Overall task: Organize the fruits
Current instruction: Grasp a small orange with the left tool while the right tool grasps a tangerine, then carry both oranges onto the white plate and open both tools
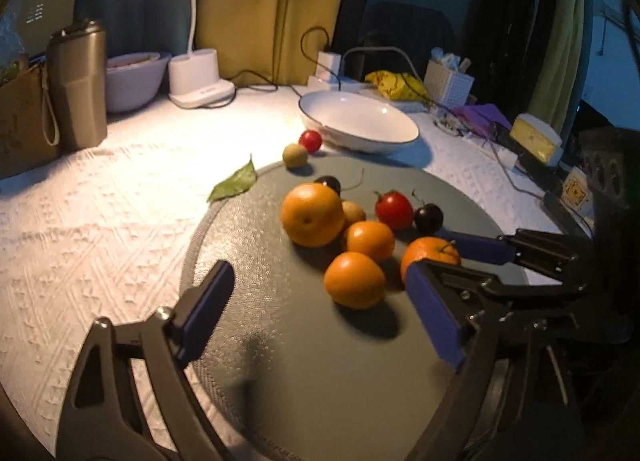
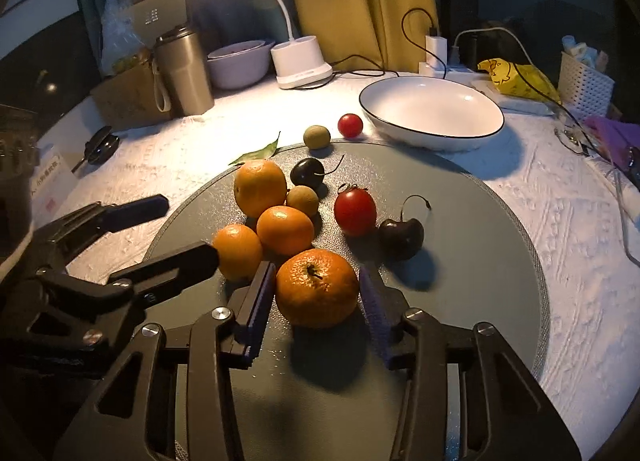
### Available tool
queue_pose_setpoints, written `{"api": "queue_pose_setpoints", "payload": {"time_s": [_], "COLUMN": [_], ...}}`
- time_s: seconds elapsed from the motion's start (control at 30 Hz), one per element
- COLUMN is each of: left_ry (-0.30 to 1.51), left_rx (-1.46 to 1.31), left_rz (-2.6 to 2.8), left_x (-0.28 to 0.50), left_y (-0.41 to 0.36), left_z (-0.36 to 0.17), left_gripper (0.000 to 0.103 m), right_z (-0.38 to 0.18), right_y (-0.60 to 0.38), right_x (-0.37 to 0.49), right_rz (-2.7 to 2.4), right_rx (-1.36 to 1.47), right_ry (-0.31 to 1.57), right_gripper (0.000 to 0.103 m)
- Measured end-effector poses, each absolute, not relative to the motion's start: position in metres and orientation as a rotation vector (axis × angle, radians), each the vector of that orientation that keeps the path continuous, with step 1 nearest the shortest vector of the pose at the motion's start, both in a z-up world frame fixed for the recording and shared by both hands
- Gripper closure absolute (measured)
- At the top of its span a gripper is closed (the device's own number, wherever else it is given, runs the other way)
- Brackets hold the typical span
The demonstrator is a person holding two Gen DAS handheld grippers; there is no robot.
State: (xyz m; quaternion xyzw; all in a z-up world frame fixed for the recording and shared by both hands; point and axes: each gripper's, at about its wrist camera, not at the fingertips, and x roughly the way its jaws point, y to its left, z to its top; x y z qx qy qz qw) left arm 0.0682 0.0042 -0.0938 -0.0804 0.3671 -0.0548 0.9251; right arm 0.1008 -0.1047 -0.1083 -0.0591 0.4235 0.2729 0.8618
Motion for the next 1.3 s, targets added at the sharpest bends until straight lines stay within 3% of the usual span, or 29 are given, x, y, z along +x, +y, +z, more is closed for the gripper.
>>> {"api": "queue_pose_setpoints", "payload": {"time_s": [0.27,0.47,1.3], "left_ry": [0.851,0.877,0.713], "left_rx": [-0.13,-0.103,-0.1], "left_rz": [-0.151,-0.167,-0.178], "left_x": [0.086,0.091,0.132], "left_y": [-0.014,-0.025,-0.014], "left_z": [-0.107,-0.108,-0.045], "left_gripper": [0.05,0.065,0.065], "right_z": [-0.103,-0.091,-0.05], "right_y": [-0.123,-0.141,-0.168], "right_x": [0.107,0.114,0.174], "right_rz": [0.556,0.53,0.477], "right_rx": [-0.102,-0.078,-0.094], "right_ry": [0.869,0.834,0.676], "right_gripper": [0.058,0.058,0.058]}}
